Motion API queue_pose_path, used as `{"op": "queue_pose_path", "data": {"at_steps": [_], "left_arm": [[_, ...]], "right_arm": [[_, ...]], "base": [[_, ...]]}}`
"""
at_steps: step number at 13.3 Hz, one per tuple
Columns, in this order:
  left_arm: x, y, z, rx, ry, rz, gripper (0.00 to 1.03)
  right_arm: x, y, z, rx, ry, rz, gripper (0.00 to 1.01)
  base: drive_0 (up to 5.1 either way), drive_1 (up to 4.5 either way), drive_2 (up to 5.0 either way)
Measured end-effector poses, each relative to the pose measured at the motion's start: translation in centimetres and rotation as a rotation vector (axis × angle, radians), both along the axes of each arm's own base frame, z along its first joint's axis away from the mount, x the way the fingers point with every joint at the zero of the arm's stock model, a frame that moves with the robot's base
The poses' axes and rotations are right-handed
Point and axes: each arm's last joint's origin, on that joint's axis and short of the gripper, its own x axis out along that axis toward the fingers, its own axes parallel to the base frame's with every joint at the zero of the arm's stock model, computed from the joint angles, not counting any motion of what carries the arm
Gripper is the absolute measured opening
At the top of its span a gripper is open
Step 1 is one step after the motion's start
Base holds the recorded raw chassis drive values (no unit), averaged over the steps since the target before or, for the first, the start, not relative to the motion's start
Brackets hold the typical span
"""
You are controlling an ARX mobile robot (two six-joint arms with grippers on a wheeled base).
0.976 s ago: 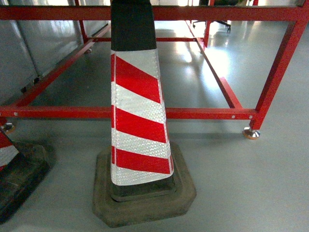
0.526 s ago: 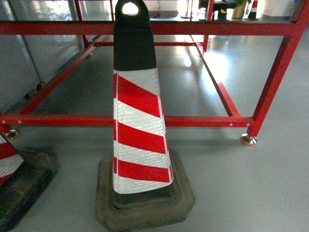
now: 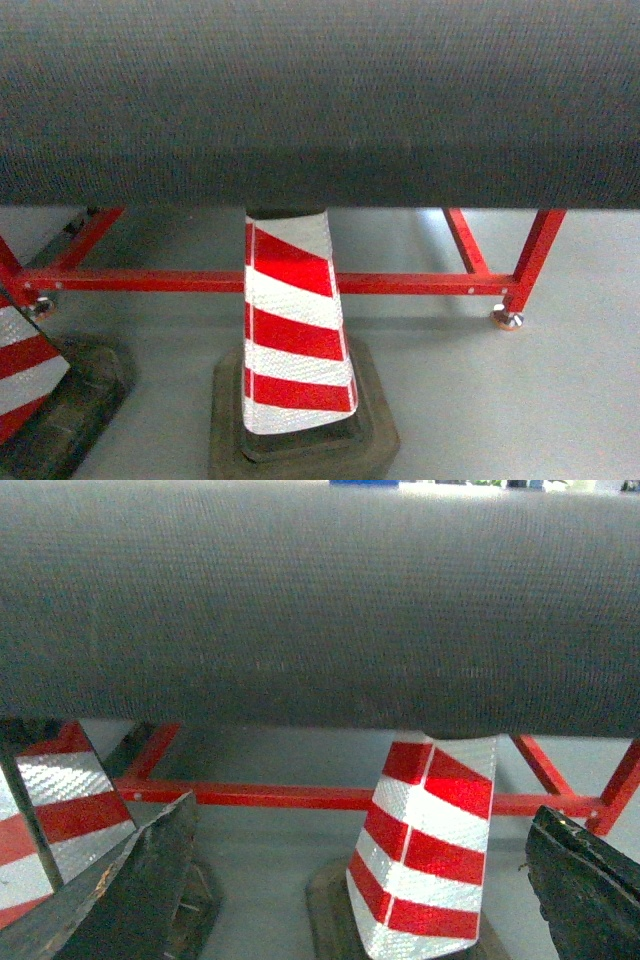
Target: Pick blue part to blue bin on bottom shelf
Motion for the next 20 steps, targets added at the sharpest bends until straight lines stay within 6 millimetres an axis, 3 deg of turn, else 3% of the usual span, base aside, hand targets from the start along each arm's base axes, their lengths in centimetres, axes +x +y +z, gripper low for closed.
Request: {"op": "queue_pose_path", "data": {"at_steps": [20], "left_arm": [[0.00, 0.00, 0.01, 0.000, 0.000, 0.000, 0.98]], "right_arm": [[0.00, 0.00, 0.00, 0.002, 0.000, -0.002, 0.98]], "base": [[0.0, 0.00, 0.0]]}}
